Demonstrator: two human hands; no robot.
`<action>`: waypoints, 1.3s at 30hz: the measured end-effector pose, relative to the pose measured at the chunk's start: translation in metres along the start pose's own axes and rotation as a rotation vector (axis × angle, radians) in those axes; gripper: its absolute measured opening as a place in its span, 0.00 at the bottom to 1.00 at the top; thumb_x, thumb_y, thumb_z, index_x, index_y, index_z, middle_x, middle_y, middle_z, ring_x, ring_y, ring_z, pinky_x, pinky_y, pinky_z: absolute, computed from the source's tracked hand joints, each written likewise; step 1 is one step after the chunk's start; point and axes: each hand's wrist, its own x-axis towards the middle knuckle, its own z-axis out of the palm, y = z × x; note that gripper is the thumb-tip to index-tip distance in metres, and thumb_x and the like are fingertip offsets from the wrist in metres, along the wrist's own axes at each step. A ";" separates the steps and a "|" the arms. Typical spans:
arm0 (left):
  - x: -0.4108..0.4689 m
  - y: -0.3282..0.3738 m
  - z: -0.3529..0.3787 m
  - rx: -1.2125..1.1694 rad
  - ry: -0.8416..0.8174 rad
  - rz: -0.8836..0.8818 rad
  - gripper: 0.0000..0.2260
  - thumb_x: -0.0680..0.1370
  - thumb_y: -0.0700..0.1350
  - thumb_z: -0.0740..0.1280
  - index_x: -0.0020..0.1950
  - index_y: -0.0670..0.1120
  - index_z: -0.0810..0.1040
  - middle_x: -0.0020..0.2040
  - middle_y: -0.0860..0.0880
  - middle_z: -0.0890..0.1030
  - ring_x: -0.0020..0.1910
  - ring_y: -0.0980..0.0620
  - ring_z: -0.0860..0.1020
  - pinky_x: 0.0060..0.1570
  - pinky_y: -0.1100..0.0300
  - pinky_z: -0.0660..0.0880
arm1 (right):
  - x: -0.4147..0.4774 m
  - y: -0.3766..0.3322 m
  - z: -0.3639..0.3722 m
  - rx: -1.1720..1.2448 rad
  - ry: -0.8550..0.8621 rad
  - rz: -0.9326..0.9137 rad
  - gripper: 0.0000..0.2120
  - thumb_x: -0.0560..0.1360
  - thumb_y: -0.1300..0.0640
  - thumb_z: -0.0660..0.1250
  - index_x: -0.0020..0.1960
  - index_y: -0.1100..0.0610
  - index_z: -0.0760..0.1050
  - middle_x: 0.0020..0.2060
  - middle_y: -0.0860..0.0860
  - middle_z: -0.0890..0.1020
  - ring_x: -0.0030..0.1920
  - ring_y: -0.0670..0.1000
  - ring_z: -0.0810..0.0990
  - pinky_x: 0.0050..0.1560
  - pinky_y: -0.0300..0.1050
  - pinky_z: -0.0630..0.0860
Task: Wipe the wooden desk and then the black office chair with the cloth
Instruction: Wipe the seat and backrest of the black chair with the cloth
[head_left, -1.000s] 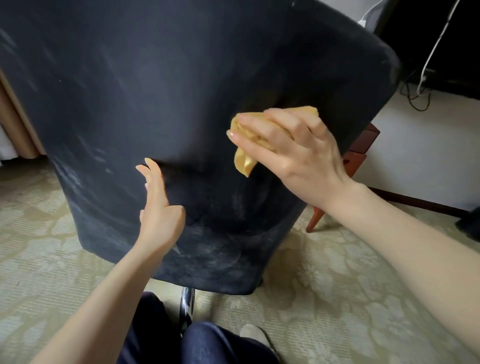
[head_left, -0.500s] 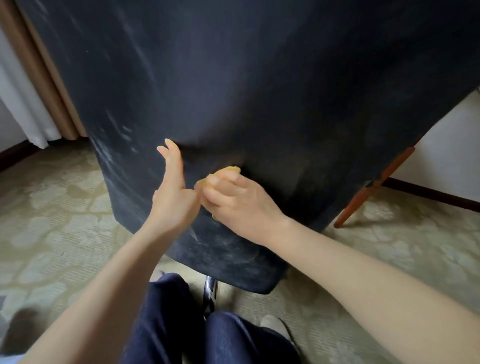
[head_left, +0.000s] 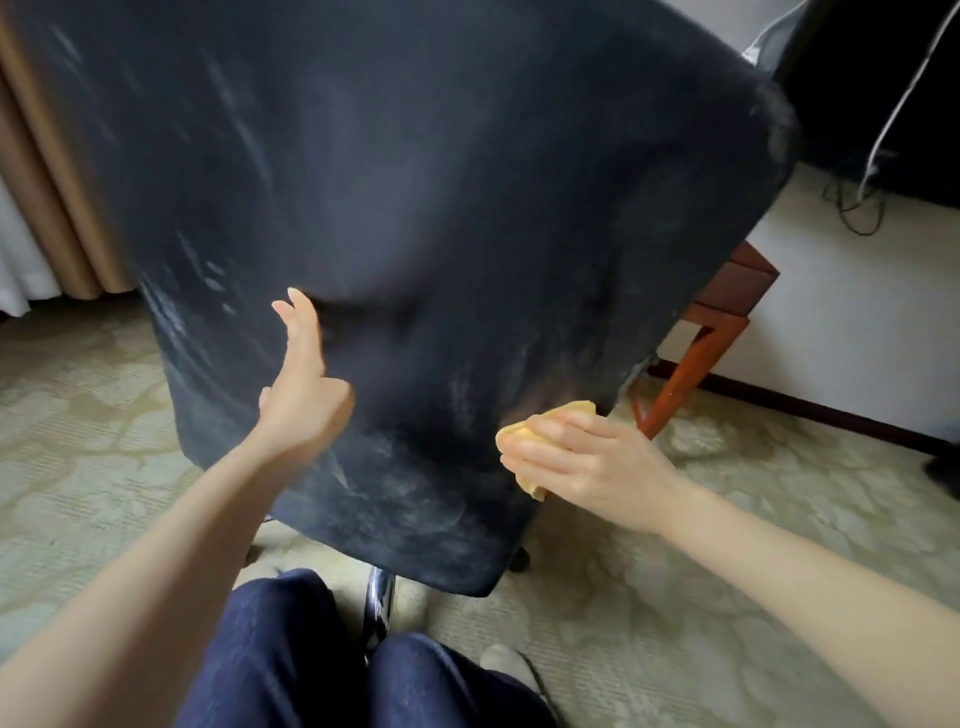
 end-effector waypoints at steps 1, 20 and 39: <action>0.000 0.001 0.000 0.000 -0.005 -0.004 0.45 0.70 0.28 0.55 0.75 0.59 0.33 0.75 0.62 0.36 0.73 0.44 0.61 0.66 0.29 0.55 | 0.002 0.011 -0.011 -0.028 0.020 0.018 0.14 0.74 0.63 0.68 0.57 0.53 0.80 0.58 0.47 0.80 0.57 0.49 0.79 0.58 0.45 0.75; 0.001 -0.016 -0.011 -0.090 0.021 0.080 0.47 0.69 0.28 0.57 0.74 0.65 0.39 0.75 0.65 0.40 0.67 0.66 0.54 0.33 0.73 0.70 | 0.170 0.048 -0.054 -0.178 0.407 0.249 0.12 0.76 0.59 0.62 0.51 0.51 0.83 0.54 0.44 0.82 0.55 0.48 0.81 0.56 0.46 0.67; -0.001 0.014 -0.004 -0.132 0.016 -0.073 0.44 0.72 0.28 0.56 0.76 0.57 0.36 0.76 0.59 0.34 0.76 0.41 0.52 0.39 0.70 0.67 | 0.040 -0.011 -0.014 0.000 -0.013 -0.007 0.15 0.79 0.63 0.57 0.48 0.56 0.82 0.49 0.48 0.82 0.49 0.51 0.81 0.48 0.47 0.77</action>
